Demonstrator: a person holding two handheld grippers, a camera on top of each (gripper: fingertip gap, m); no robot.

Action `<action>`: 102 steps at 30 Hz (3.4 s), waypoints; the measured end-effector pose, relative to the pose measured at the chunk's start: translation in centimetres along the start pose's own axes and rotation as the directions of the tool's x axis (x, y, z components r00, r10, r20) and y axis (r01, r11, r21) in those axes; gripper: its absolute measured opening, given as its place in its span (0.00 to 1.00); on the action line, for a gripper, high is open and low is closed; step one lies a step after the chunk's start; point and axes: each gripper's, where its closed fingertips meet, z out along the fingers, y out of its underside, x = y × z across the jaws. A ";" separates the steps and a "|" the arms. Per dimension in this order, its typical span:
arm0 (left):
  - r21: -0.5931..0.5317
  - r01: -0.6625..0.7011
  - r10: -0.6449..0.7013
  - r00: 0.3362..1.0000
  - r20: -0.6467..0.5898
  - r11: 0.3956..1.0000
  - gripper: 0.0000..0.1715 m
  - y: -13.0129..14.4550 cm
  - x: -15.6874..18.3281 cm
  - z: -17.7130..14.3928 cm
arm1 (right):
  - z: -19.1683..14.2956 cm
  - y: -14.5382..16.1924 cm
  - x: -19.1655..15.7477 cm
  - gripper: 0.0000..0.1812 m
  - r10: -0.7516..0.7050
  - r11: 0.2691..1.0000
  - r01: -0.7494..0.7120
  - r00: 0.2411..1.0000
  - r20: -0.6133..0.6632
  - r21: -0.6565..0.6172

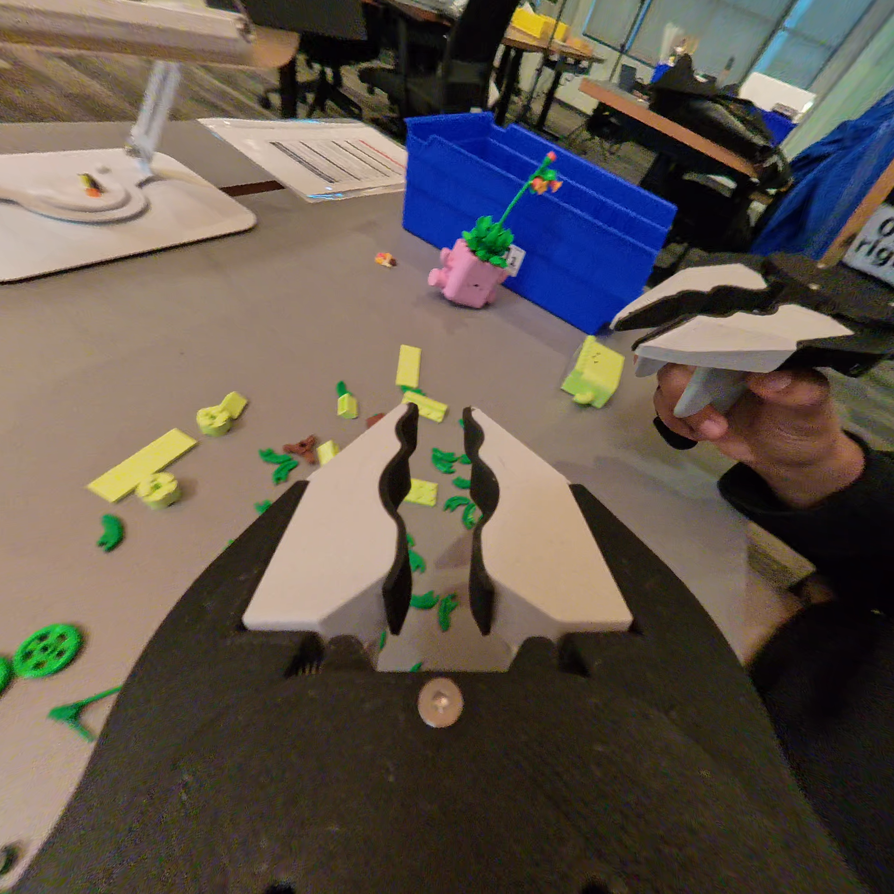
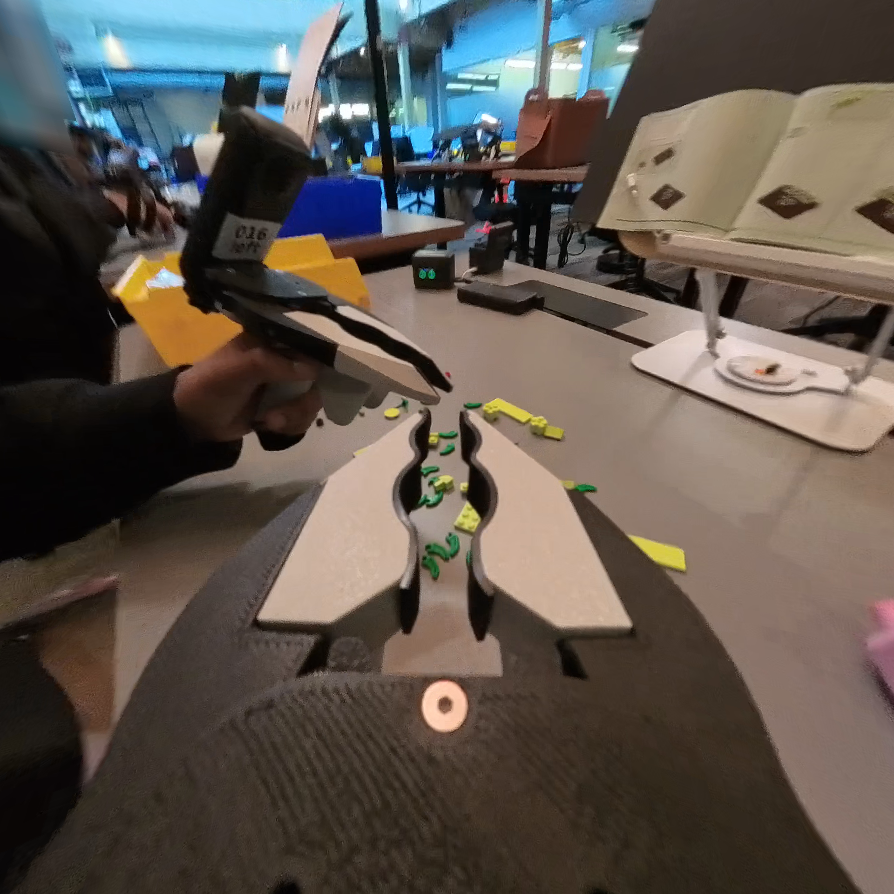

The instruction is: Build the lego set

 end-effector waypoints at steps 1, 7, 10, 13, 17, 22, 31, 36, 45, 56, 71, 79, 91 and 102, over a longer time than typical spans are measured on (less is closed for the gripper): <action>0.014 -0.014 0.014 1.000 0.024 1.000 0.07 0.3 -0.7 -0.3 | 1.2 0.1 -0.1 0.05 -0.037 0.999 0.037 0.999 0.001 -0.014; 0.051 -0.096 0.091 0.992 0.081 0.994 0.00 1.4 -2.3 -0.4 | 7.3 -1.6 2.4 0.05 -0.098 0.995 0.098 0.995 0.029 -0.021; 0.067 -0.195 0.184 0.973 0.142 0.979 0.00 0.9 -2.1 -0.4 | 8.5 -1.7 4.8 0.04 -0.132 0.991 0.132 0.991 -0.012 0.008; 0.064 -0.249 0.233 0.954 0.188 0.966 0.00 1.2 -2.5 -0.2 | 8.5 -0.1 5.8 0.02 -0.035 0.999 0.035 0.999 -0.008 0.011; 0.059 -0.225 0.212 0.962 0.173 0.973 0.00 1.6 -2.7 -0.1 | 8.0 -0.2 5.9 0.03 0.023 0.999 -0.023 1.000 0.007 0.046; 0.069 -0.195 0.184 0.972 0.144 0.978 0.00 1.7 -2.5 -0.1 | 8.5 0.4 5.8 0.03 -0.015 1.000 0.015 1.000 0.000 -0.003; 0.054 -0.231 0.220 0.963 0.155 0.971 0.00 1.9 -2.2 0.1 | 9.0 1.4 5.7 0.03 -0.097 0.993 0.094 0.995 -0.031 -0.069; 0.053 -0.233 0.222 0.961 0.164 0.971 0.00 1.9 -2.3 0.1 | 8.8 1.6 5.9 0.05 -0.038 0.998 0.037 0.999 -0.018 -0.054; -0.036 -0.110 0.115 0.930 0.348 0.993 0.61 3.0 -5.4 -2.2 | 5.8 5.4 5.0 0.42 0.027 0.969 -0.051 0.994 -0.102 -0.243; 0.047 -0.084 0.061 0.928 0.369 0.995 0.58 2.9 -6.0 -3.3 | 4.2 13.0 7.6 0.78 -0.022 0.807 -0.164 0.952 -0.306 -0.568; 0.046 -0.099 0.076 0.930 0.359 0.994 0.49 2.8 -5.8 -3.3 | 4.1 14.1 7.9 0.86 -0.025 0.761 -0.194 0.945 -0.327 -0.619; 0.029 -0.115 0.098 0.931 0.353 0.993 0.46 3.0 -5.5 -3.0 | 4.1 14.2 7.9 0.87 -0.024 0.759 -0.194 0.946 -0.324 -0.622; 0.000 -0.159 0.148 0.921 0.359 0.987 0.42 3.1 -5.2 -2.7 | 4.2 14.2 7.8 0.88 -0.024 0.758 -0.193 0.946 -0.324 -0.623; 0.033 -0.125 0.106 0.933 0.344 0.992 0.41 2.9 -5.3 -3.0 | 4.2 14.2 7.8 0.88 -0.025 0.758 -0.193 0.946 -0.324 -0.623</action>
